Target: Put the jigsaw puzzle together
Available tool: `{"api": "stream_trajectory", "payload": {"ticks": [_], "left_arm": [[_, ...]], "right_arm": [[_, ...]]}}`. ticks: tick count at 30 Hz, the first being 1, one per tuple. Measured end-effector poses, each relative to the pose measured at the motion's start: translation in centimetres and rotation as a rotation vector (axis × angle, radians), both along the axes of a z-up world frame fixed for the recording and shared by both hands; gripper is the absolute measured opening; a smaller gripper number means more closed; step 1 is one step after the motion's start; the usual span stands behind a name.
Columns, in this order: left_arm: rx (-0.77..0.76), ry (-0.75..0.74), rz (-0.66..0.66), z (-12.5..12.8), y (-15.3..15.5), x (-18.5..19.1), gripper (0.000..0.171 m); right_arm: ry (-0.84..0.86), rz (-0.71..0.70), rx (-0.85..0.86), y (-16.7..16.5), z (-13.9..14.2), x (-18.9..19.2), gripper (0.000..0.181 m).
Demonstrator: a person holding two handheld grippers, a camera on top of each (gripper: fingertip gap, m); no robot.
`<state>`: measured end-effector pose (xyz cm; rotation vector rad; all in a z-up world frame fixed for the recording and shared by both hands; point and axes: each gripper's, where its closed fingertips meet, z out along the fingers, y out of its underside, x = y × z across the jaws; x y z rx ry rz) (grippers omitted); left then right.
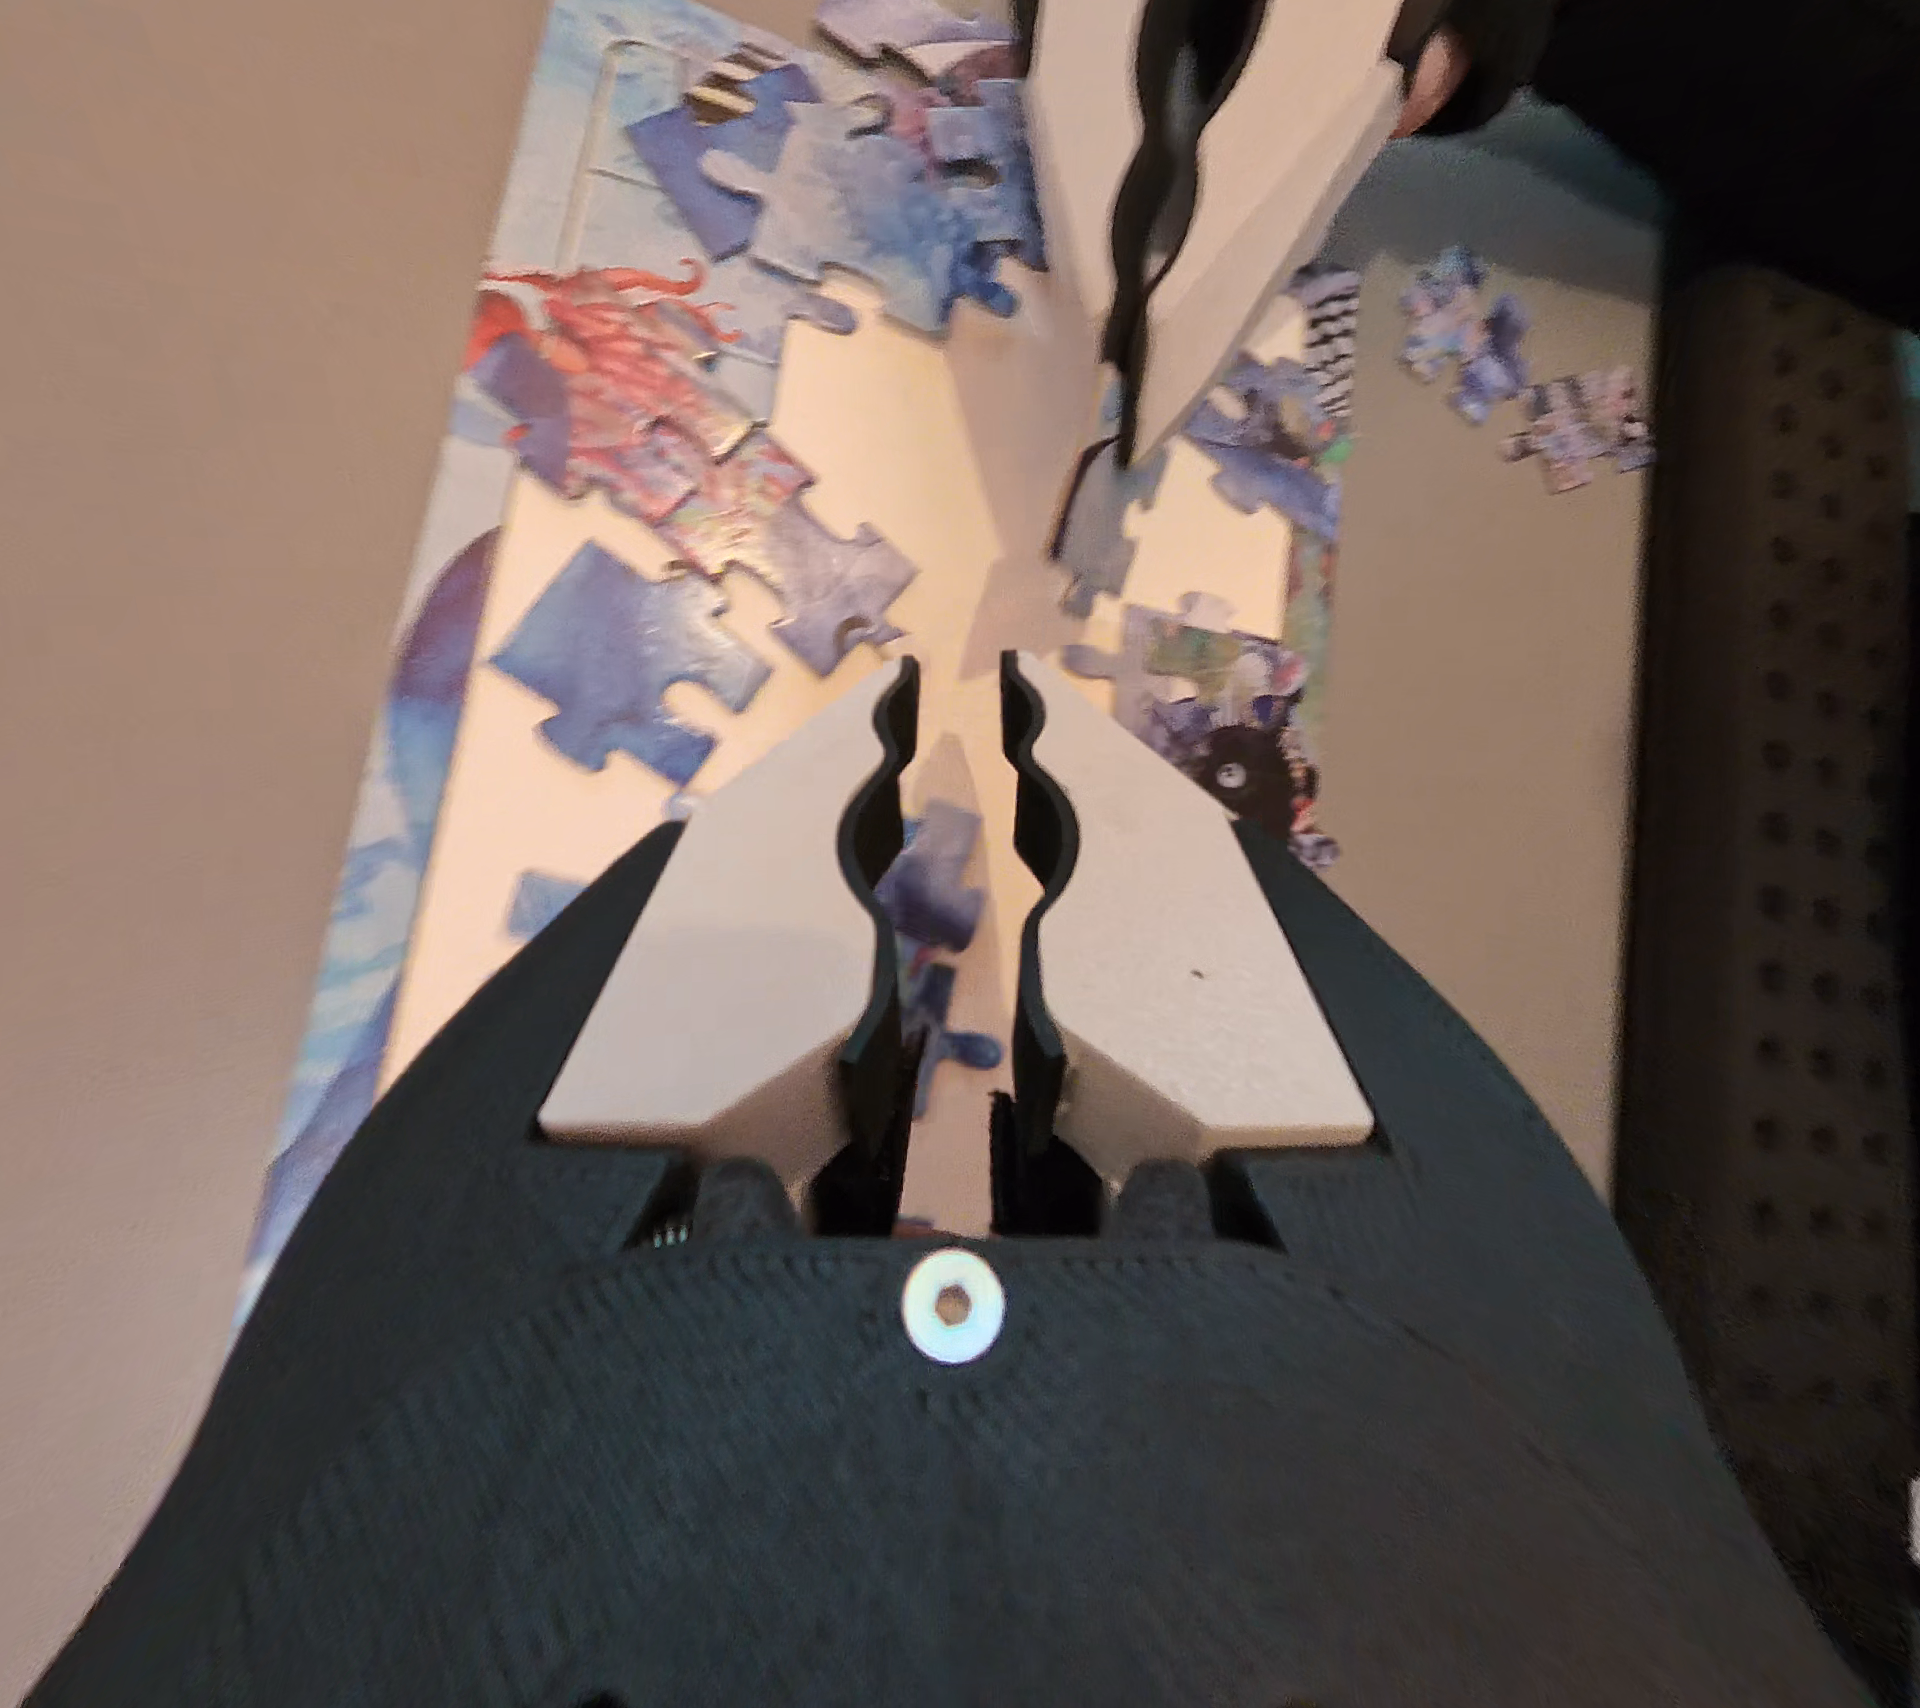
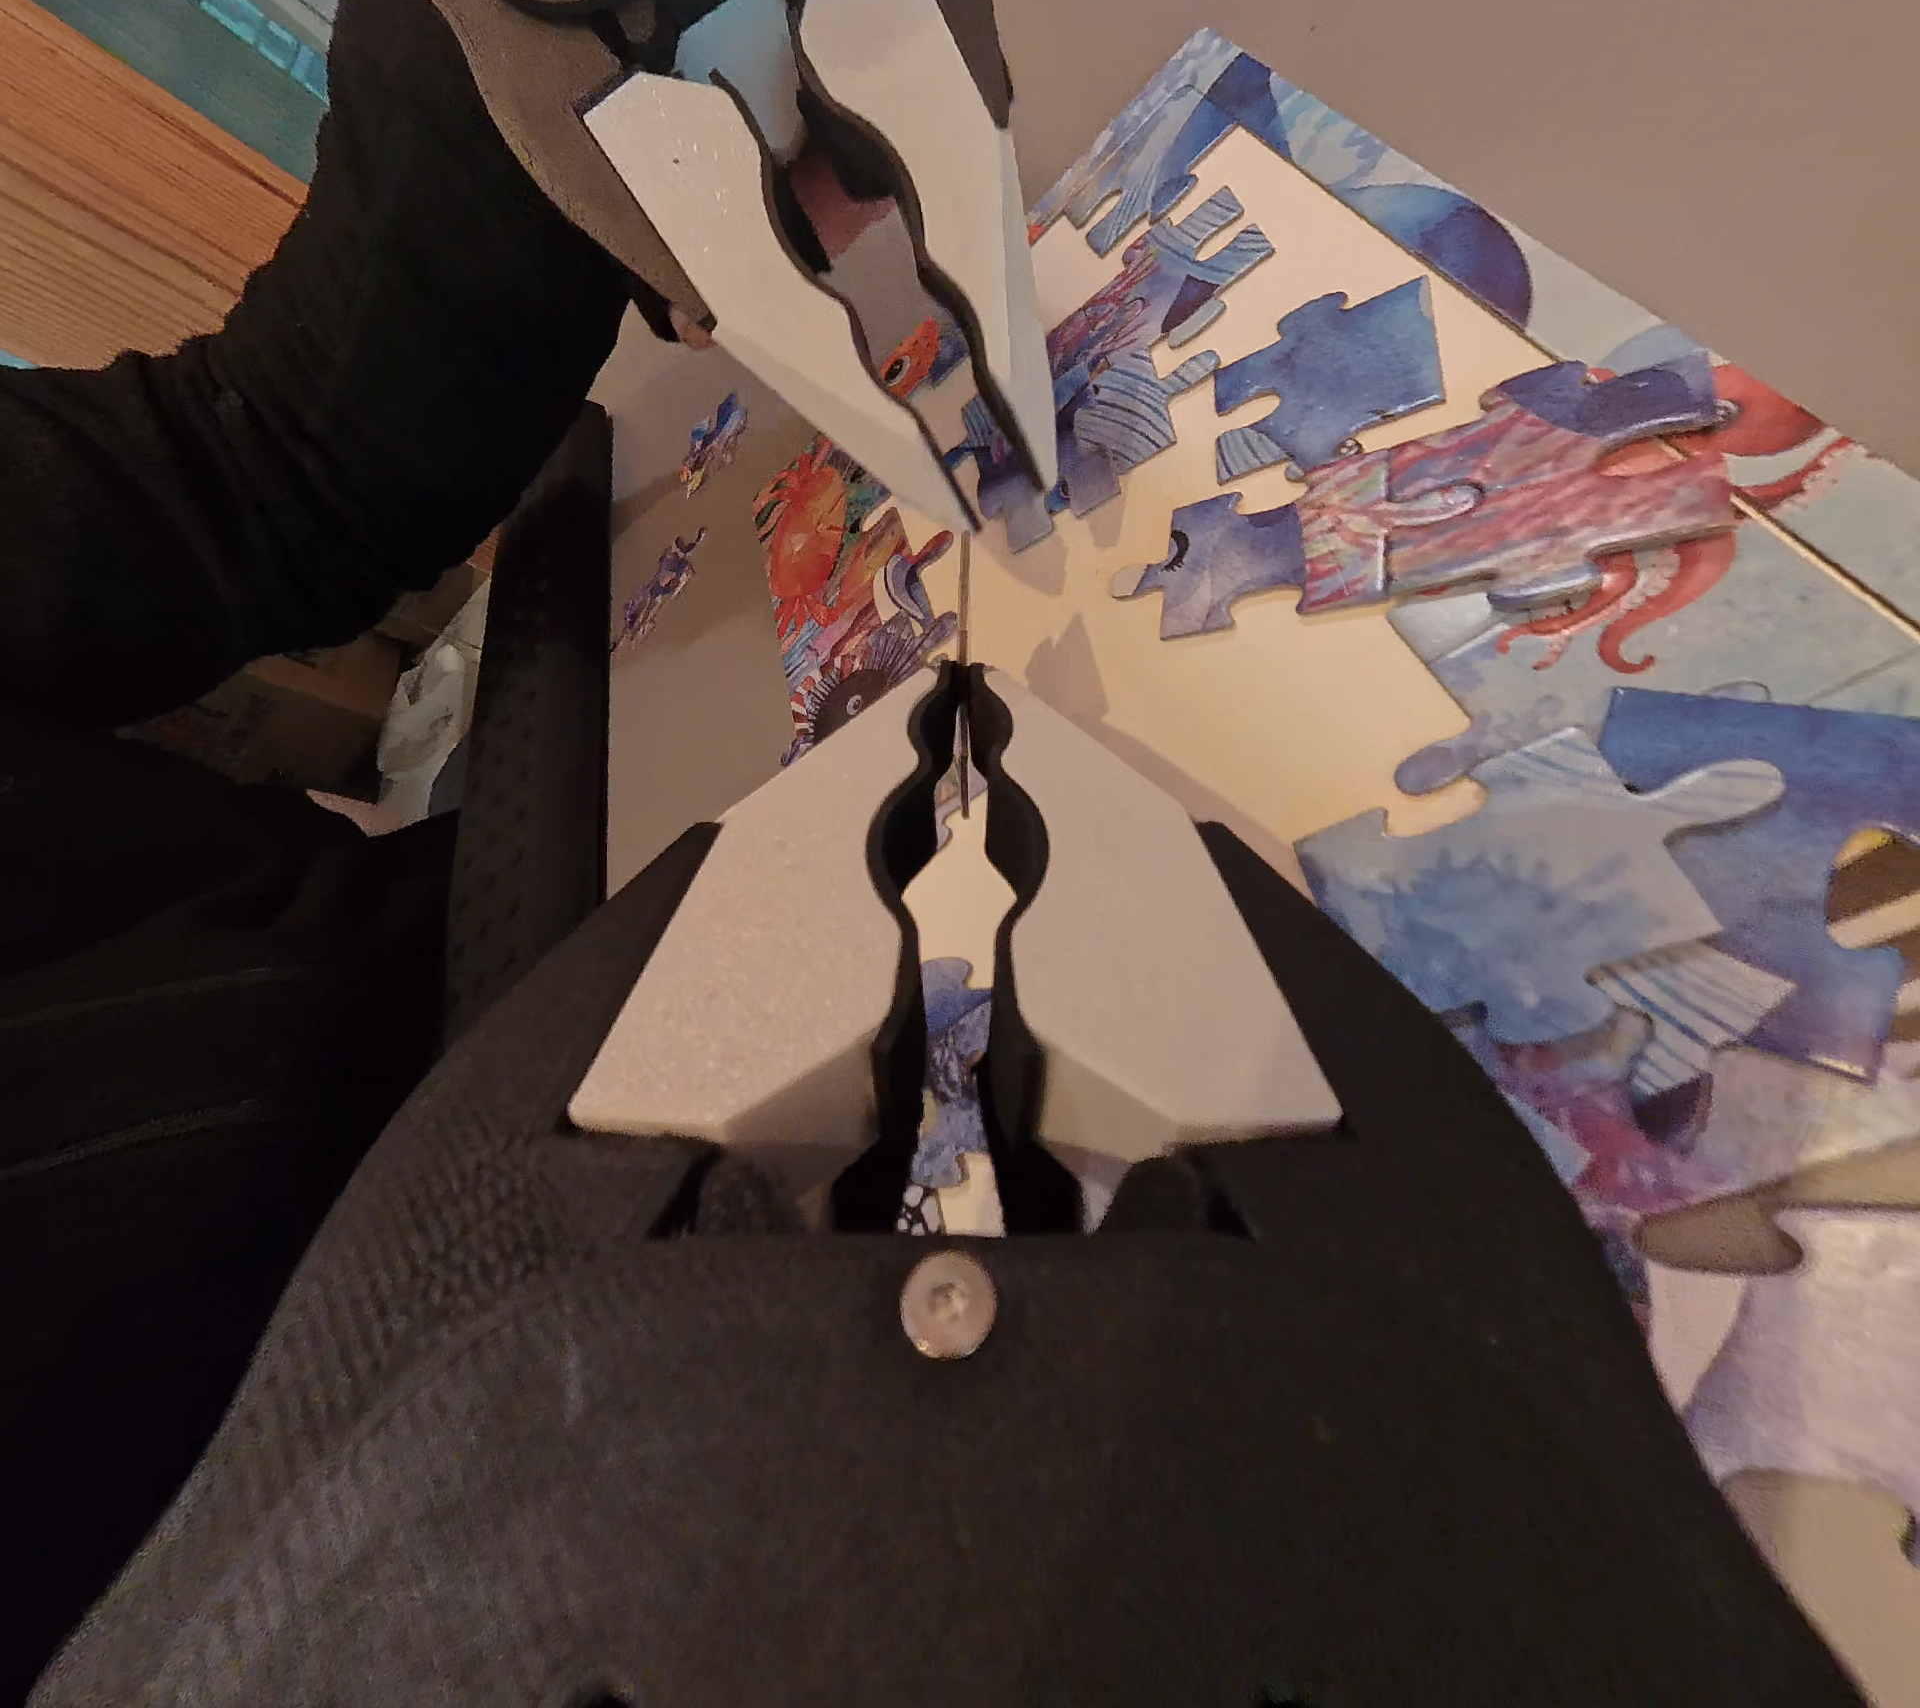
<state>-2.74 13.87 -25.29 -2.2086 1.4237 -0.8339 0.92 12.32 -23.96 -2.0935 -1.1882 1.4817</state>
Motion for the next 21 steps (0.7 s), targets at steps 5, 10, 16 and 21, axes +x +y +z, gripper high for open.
{"api": "stream_trajectory", "payload": {"ticks": [5,10,16,21], "left_arm": [[0.155,0.046,0.099,0.7,3.0,-1.5,0.024],[0.299,0.187,0.072,-0.8,4.3,-0.6,0.038],[0.352,0.259,0.067,-2.2,5.4,0.9,0.053],[0.366,0.278,0.073,-1.9,6.1,0.5,0.050]], "right_arm": [[-0.111,-0.022,-0.005,0.5,-1.8,1.2,0.000],[-0.188,-0.038,0.046,0.9,-2.9,1.6,0.006],[-0.234,-0.044,0.088,1.2,-3.2,2.1,0.030],[-0.195,-0.102,0.123,2.6,-1.9,3.0,0.035]]}}
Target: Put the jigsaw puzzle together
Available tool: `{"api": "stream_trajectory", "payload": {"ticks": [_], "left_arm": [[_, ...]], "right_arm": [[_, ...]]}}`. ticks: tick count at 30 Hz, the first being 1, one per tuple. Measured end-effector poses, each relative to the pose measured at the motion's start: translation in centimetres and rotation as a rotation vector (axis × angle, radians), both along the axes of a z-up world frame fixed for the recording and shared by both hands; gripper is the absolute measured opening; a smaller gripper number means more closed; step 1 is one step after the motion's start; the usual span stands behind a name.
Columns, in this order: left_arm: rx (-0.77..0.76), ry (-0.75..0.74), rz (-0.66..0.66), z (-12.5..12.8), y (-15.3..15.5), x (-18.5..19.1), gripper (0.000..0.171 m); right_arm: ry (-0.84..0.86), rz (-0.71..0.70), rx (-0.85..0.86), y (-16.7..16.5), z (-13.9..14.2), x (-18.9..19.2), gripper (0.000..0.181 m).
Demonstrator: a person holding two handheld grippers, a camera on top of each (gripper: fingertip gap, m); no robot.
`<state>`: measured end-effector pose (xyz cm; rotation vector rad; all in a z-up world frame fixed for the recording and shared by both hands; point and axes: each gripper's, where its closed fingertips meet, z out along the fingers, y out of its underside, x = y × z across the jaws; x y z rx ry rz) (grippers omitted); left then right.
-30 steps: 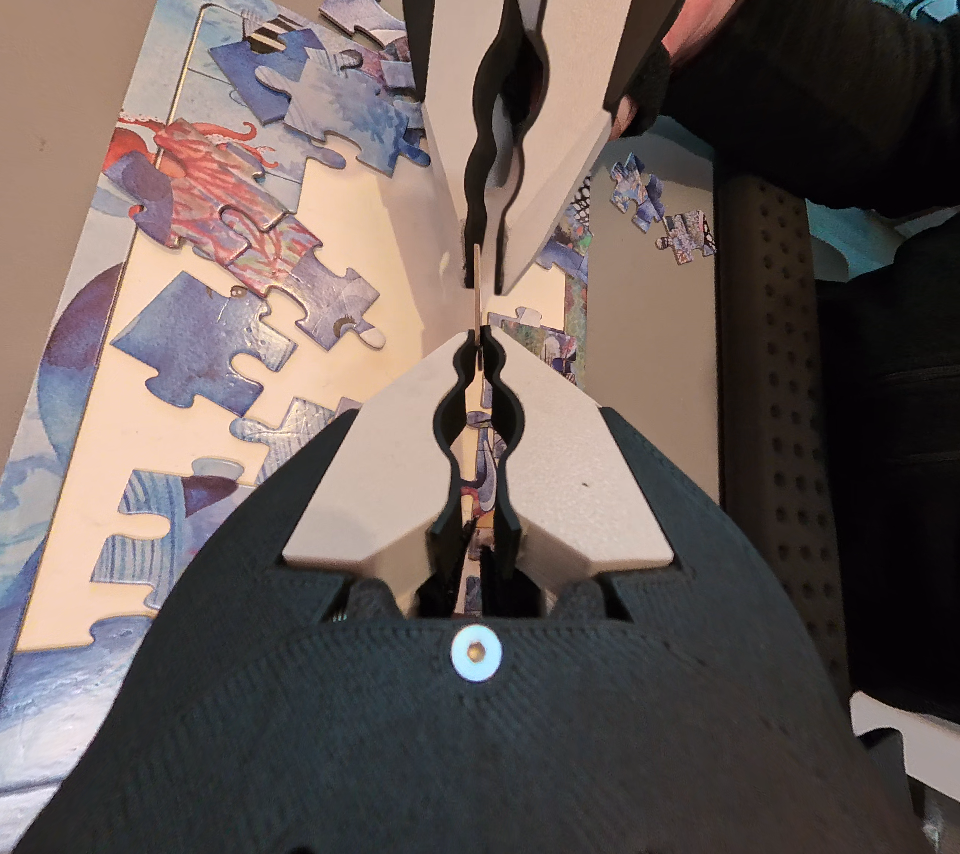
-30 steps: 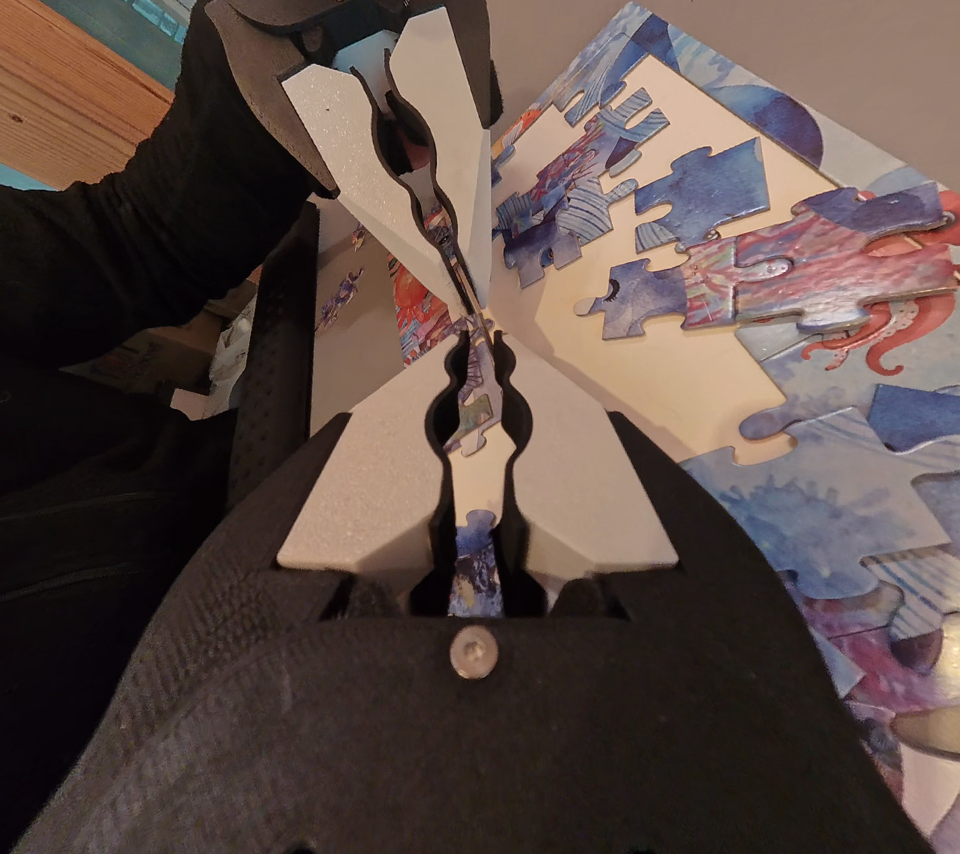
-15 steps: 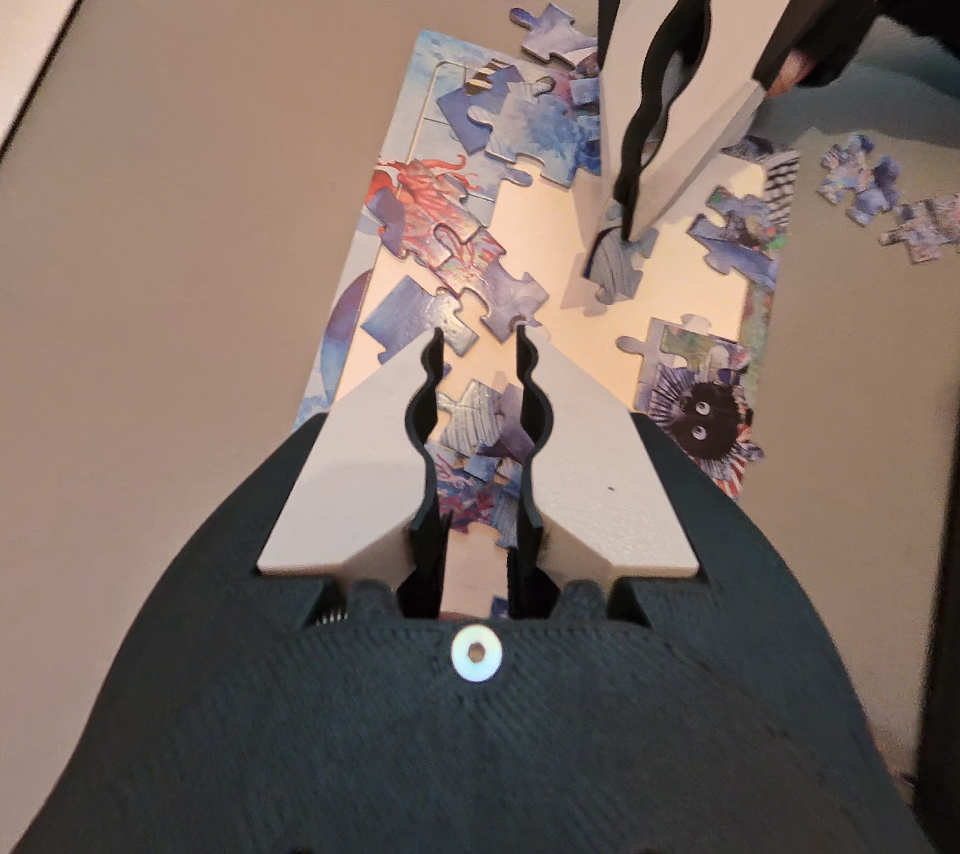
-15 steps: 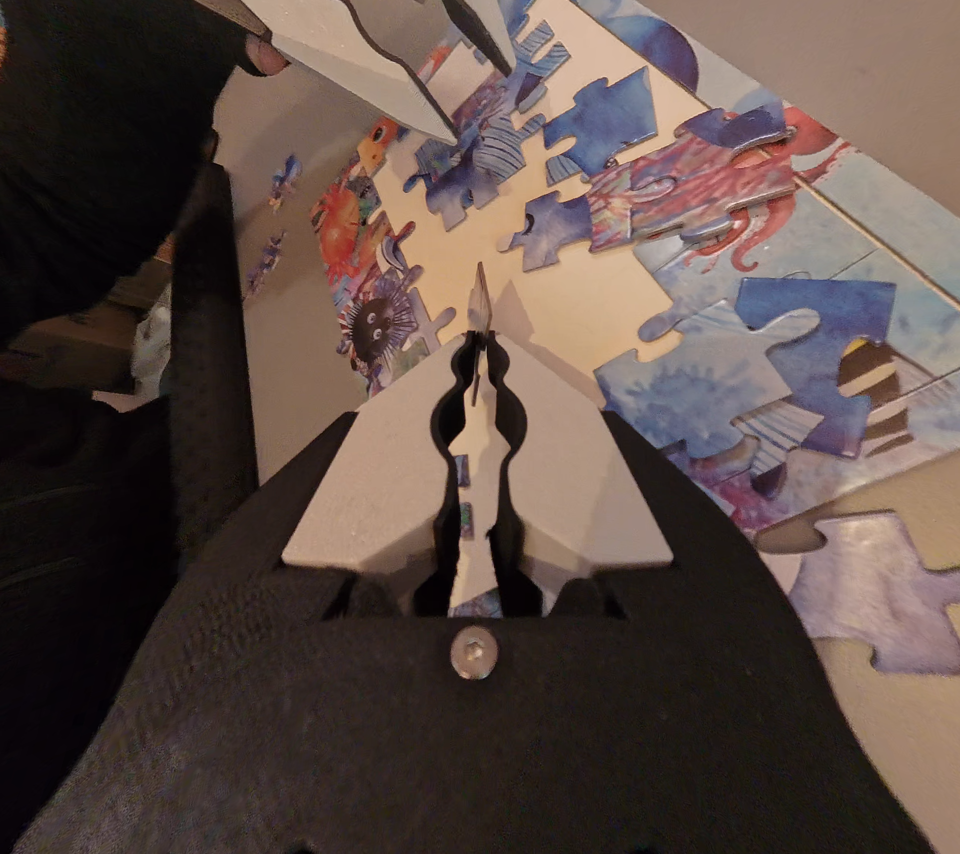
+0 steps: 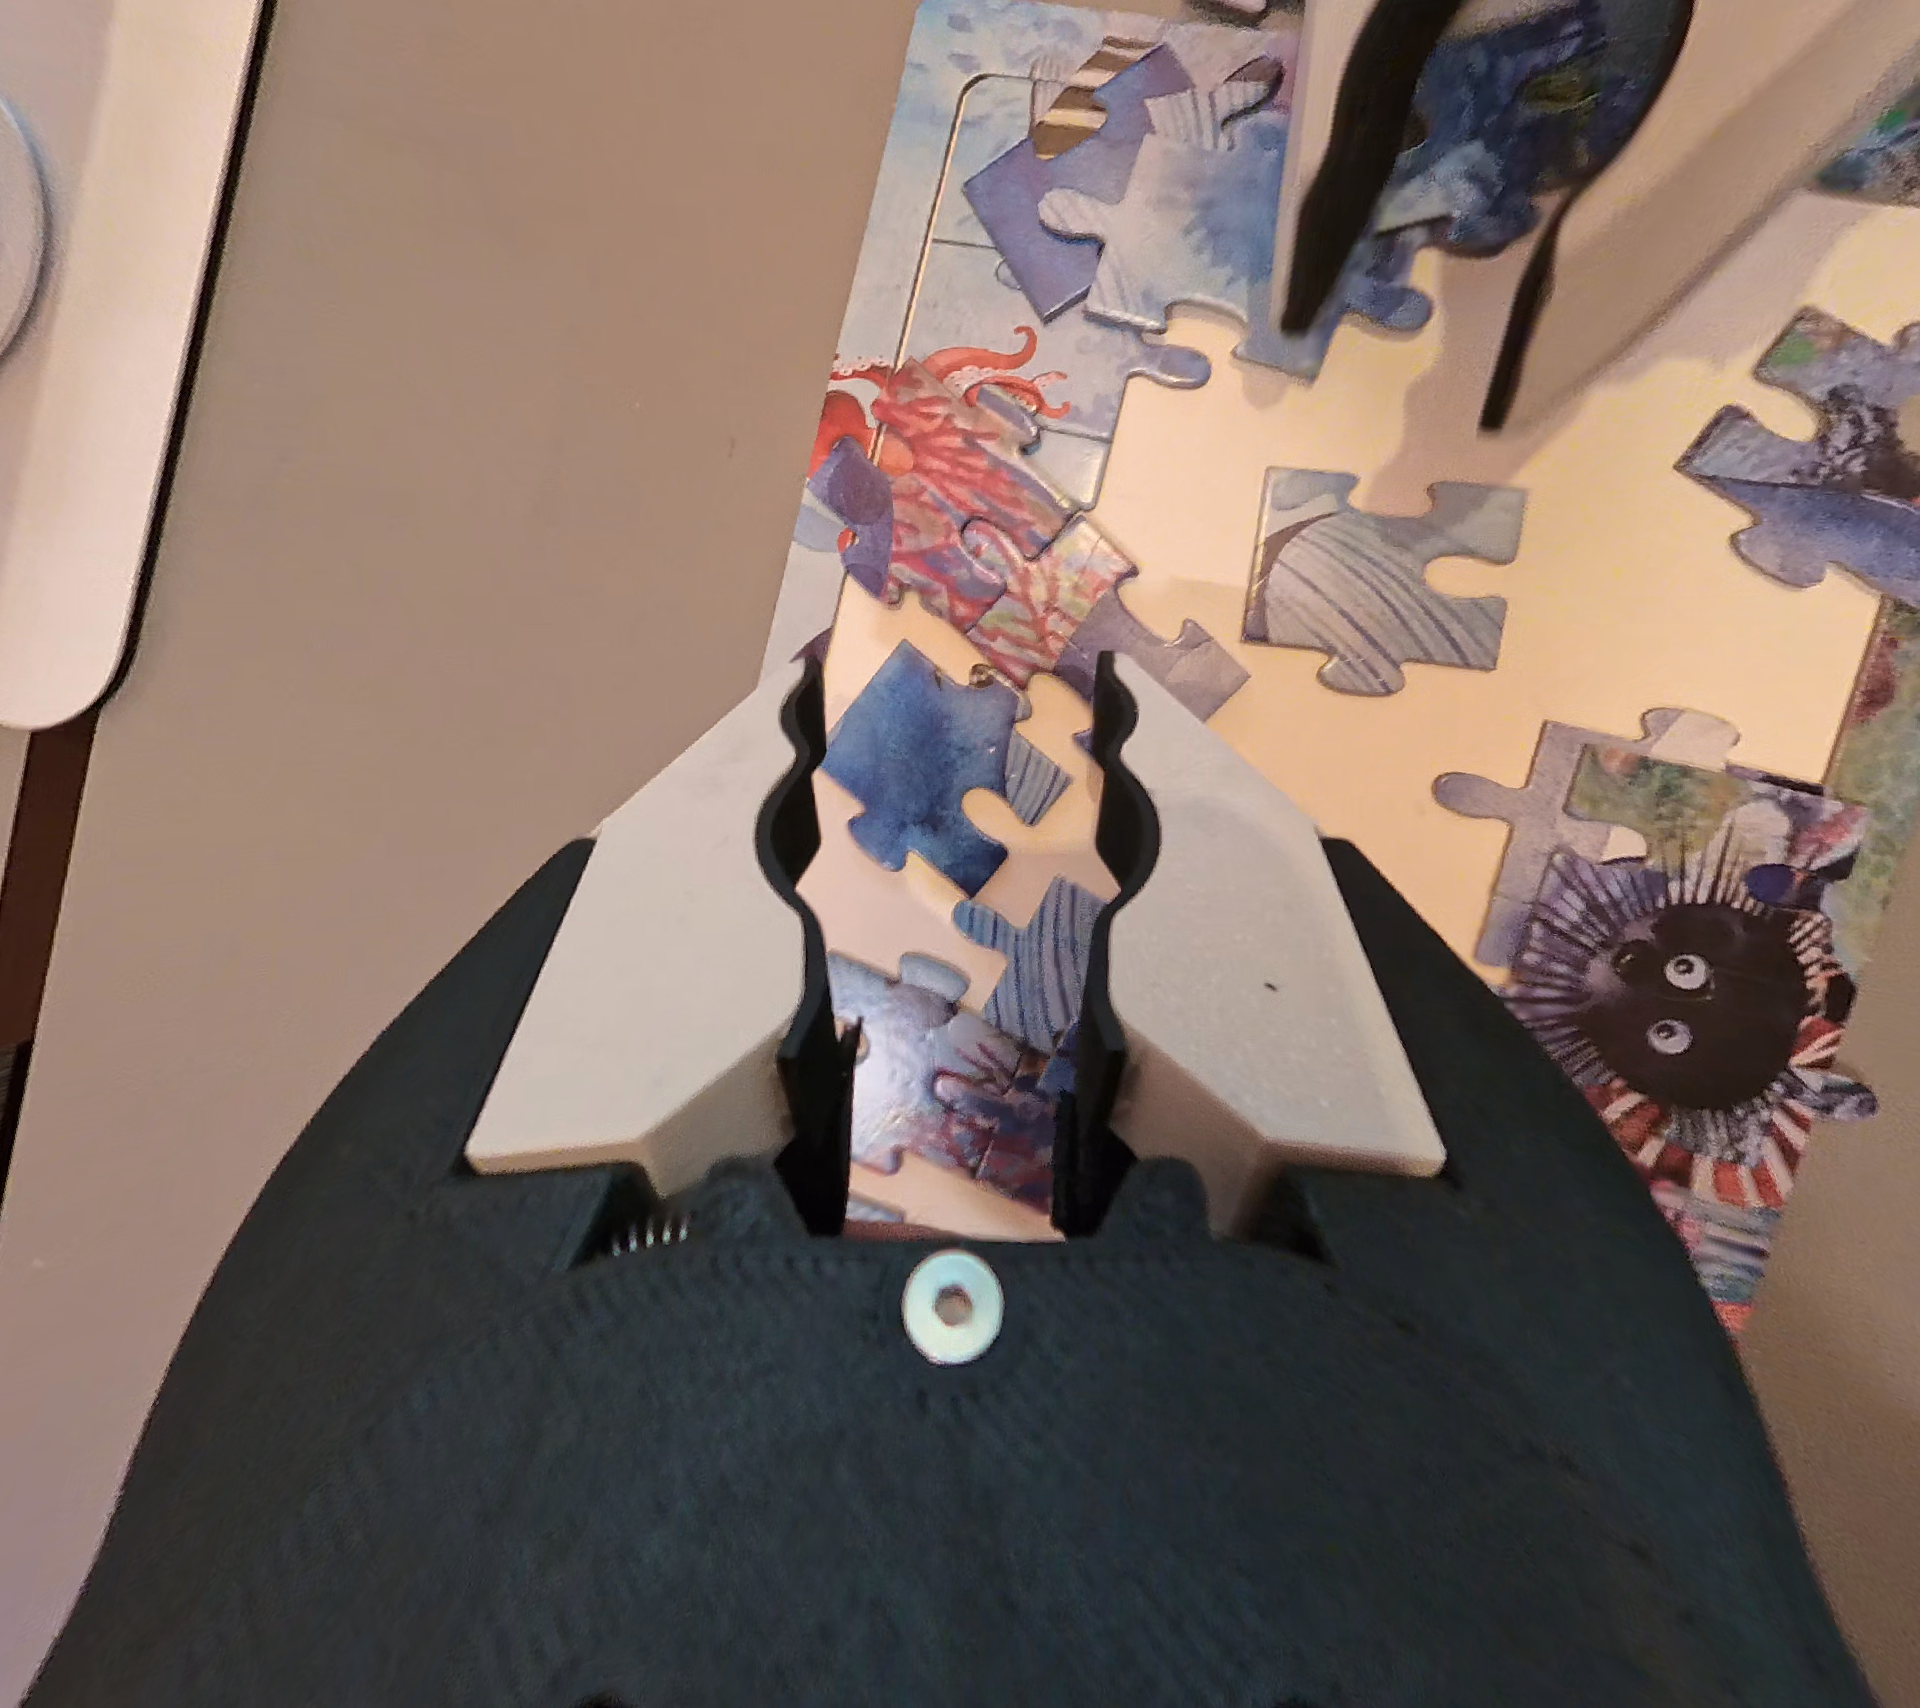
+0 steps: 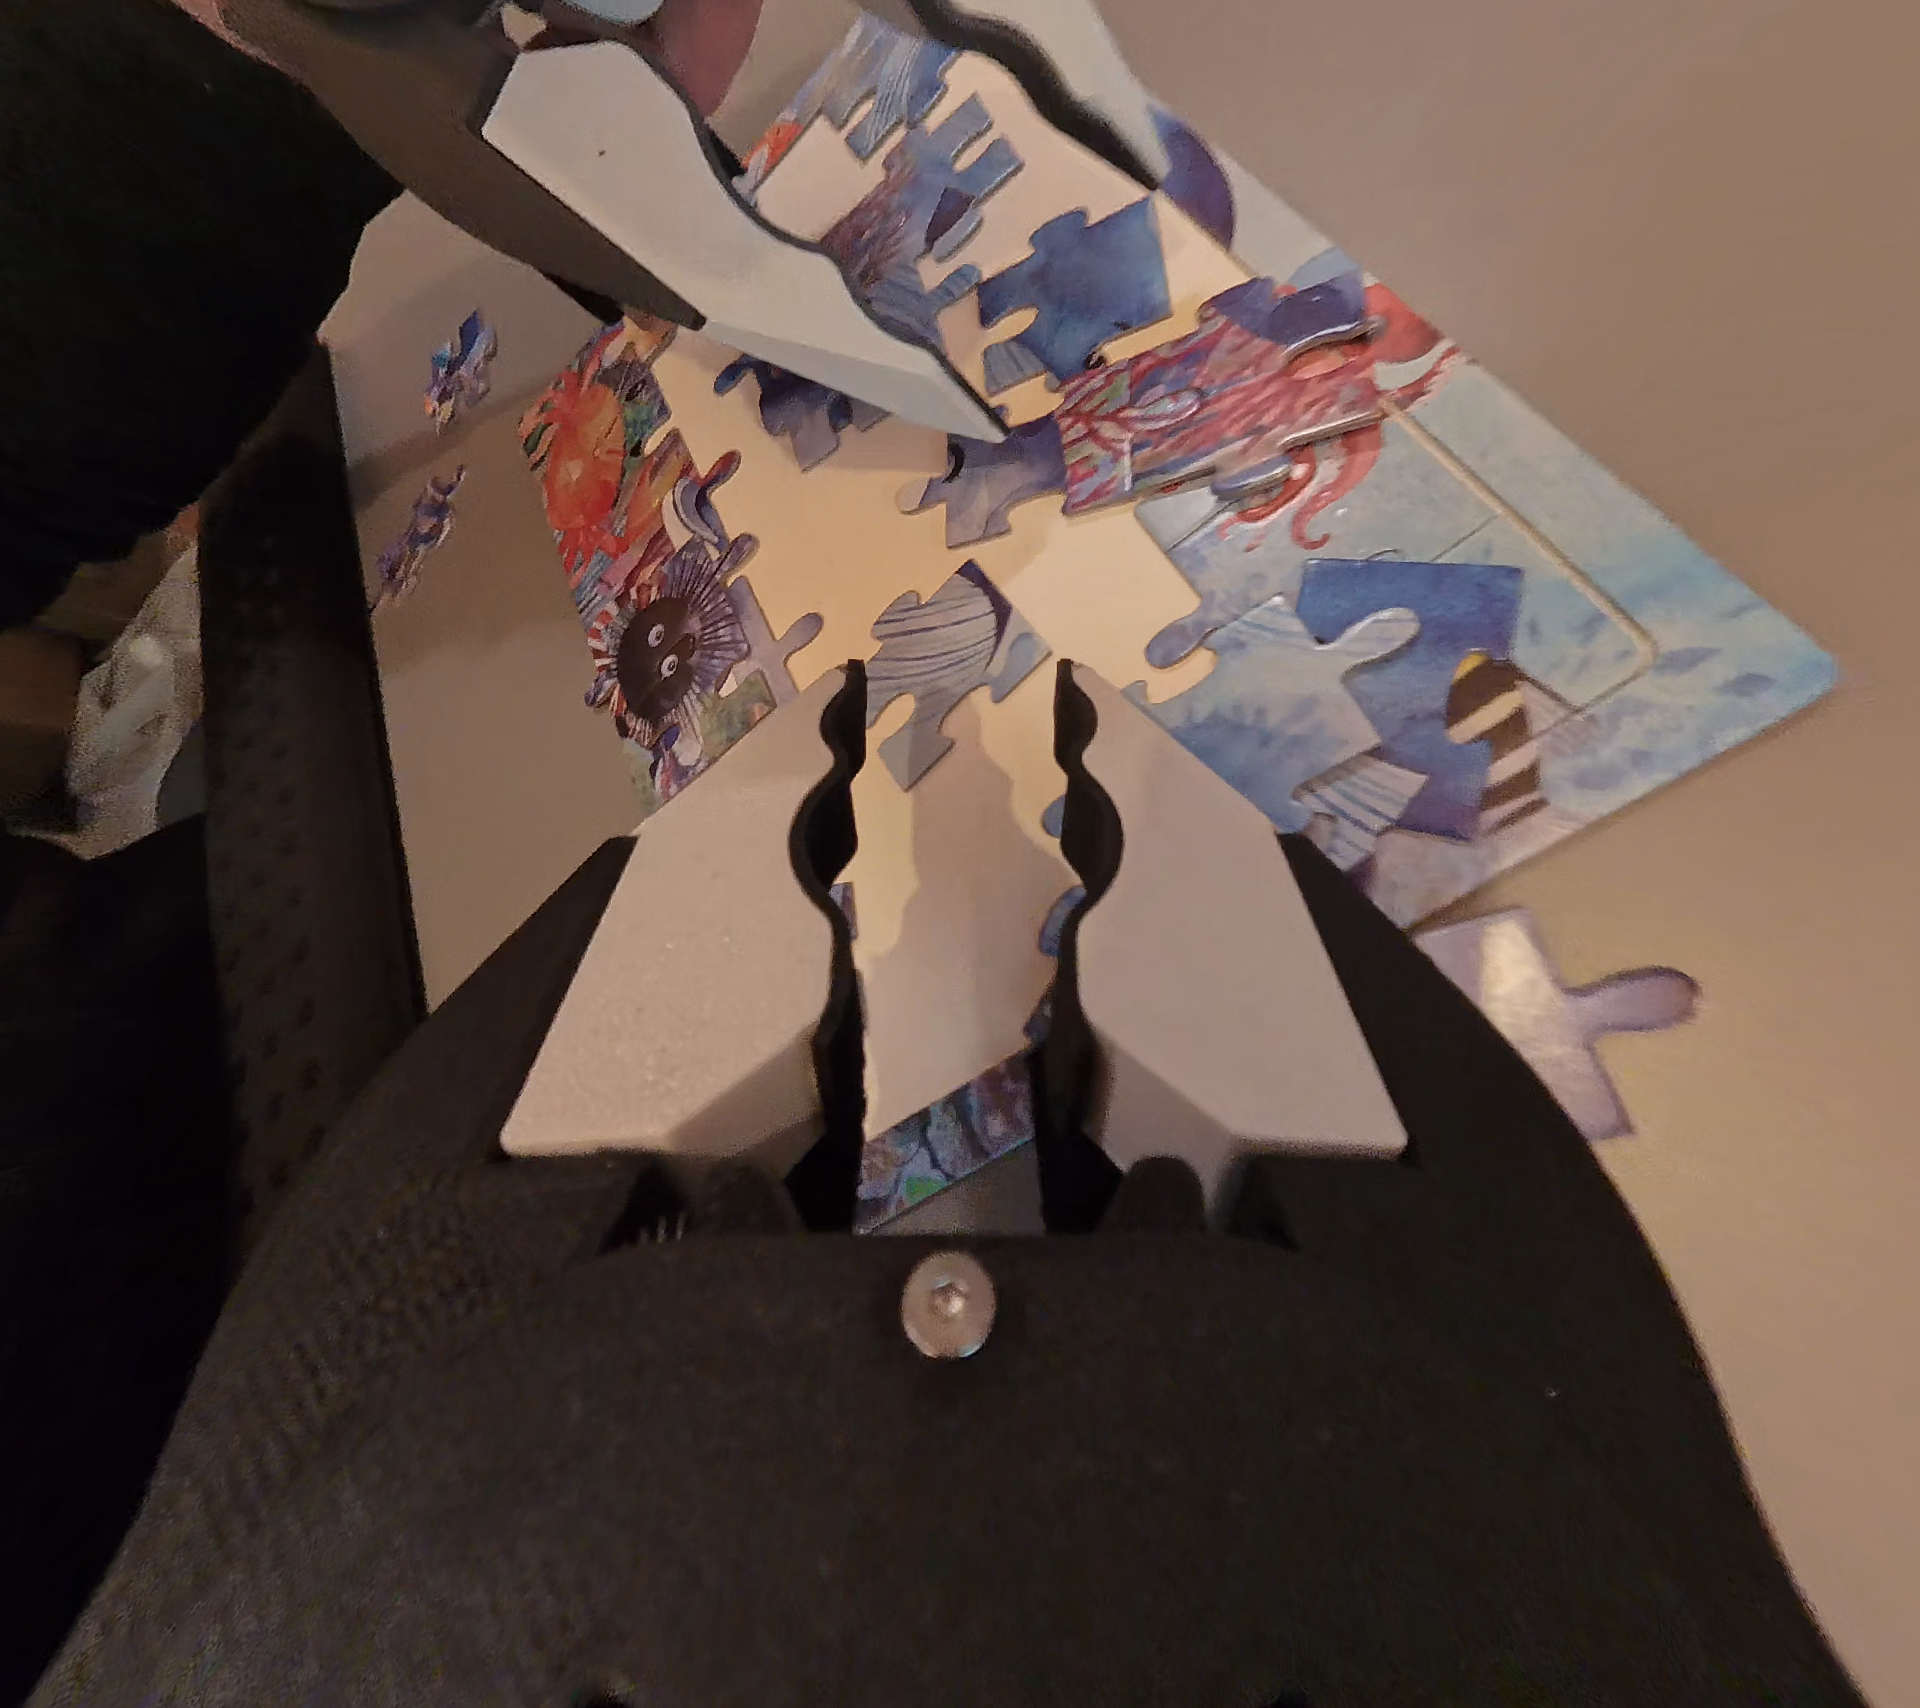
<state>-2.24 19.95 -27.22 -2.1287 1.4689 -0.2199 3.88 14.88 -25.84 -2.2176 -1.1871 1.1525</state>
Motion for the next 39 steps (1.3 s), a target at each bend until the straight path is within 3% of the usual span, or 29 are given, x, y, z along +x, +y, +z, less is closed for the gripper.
{"api": "stream_trajectory", "payload": {"ticks": [6,9,11,18,28,32,39], "left_arm": [[0.015,0.000,0.121,1.7,0.8,-6.2,0.044],[-0.014,0.010,0.151,2.1,-0.6,-9.9,0.043],[-0.016,0.043,0.088,1.8,-2.7,-11.0,0.046],[0.001,-0.033,0.000,0.2,-6.2,-9.8,0.052],[0.064,-0.081,-0.066,-0.1,-6.6,-6.8,0.048],[0.070,-0.038,-0.102,-1.1,-6.5,-6.1,0.049],[0.029,-0.089,-0.084,-1.3,-6.5,-5.8,0.027]], "right_arm": [[0.054,-0.085,0.096,2.0,1.5,0.7,0.032],[0.039,-0.066,0.113,1.8,1.2,0.3,0.031],[0.035,-0.050,0.128,1.6,1.0,-0.1,0.031],[0.028,0.011,0.167,0.8,0.3,-1.3,0.029],[-0.036,0.148,0.367,-1.5,0.6,-5.1,0.042],[-0.084,0.168,0.420,-1.7,0.2,-6.4,0.043],[-0.078,0.161,0.395,-1.9,-0.4,-6.3,0.040]]}}
